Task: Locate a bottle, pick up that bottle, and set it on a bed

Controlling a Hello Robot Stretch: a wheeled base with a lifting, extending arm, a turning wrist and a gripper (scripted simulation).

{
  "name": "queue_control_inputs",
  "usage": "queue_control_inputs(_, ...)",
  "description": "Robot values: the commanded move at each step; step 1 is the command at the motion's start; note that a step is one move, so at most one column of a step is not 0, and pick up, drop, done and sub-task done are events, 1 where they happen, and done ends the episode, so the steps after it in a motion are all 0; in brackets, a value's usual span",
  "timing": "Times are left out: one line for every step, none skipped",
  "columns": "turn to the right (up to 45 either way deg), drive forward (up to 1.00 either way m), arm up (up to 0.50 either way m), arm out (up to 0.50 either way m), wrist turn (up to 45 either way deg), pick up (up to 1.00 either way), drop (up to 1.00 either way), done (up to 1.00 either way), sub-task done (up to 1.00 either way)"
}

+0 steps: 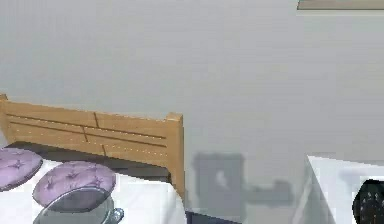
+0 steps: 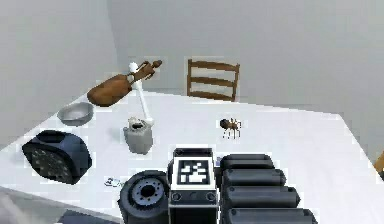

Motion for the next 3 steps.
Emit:
queue_control_inputs(24.0,0.0,0.0,0.0,0.0,0.0,0.0,0.0,0.0)
queue_control_inputs(-18.0,0.0,0.0,0.0,0.0,0.0,0.0,0.0,0.0)
queue_control_inputs(24.0,0.0,0.0,0.0,0.0,0.0,0.0,0.0,0.0)
